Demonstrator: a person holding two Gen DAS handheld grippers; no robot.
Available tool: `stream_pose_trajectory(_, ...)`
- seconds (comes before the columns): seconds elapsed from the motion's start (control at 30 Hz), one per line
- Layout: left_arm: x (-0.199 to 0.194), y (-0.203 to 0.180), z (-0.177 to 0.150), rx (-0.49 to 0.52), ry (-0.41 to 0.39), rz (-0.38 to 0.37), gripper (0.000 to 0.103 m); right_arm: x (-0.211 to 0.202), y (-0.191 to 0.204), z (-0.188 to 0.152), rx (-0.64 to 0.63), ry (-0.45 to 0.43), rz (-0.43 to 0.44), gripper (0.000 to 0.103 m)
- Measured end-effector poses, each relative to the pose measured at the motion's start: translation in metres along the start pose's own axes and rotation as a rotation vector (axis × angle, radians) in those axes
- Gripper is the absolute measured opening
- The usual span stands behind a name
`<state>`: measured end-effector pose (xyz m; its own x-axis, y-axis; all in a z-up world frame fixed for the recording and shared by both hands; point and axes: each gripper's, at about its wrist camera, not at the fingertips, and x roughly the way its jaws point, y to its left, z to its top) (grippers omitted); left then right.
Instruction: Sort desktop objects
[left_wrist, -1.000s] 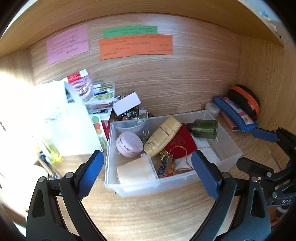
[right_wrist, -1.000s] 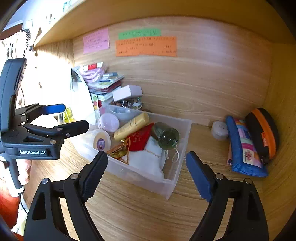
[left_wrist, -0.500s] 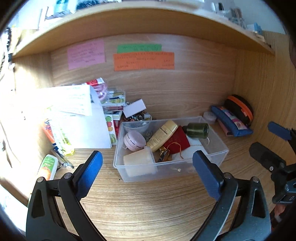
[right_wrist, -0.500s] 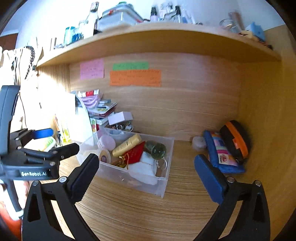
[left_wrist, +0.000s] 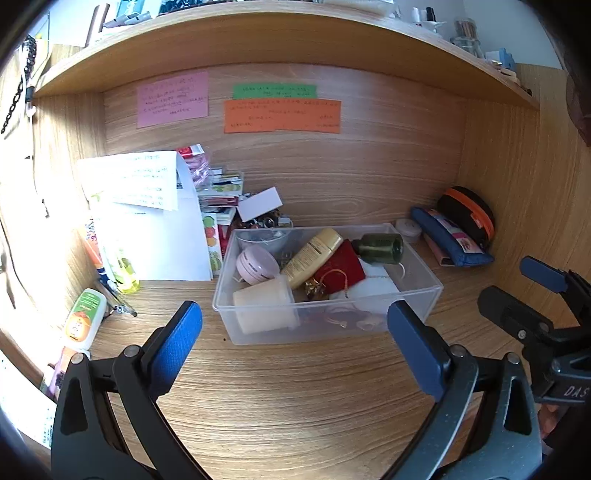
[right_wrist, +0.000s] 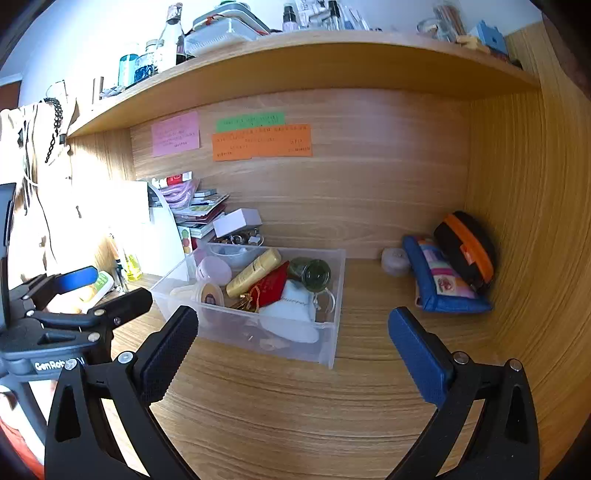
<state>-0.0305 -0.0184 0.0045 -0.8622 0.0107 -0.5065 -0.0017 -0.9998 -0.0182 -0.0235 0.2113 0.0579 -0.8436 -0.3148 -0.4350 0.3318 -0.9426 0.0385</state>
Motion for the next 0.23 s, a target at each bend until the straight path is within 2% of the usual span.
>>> stream_pose_trajectory(0.23,0.0012,-0.0024,0.0012,0.016,-0.014,0.01,0.101,0.0109,-0.0076,-0.0033,0.04,0.03,0.025,0.103)
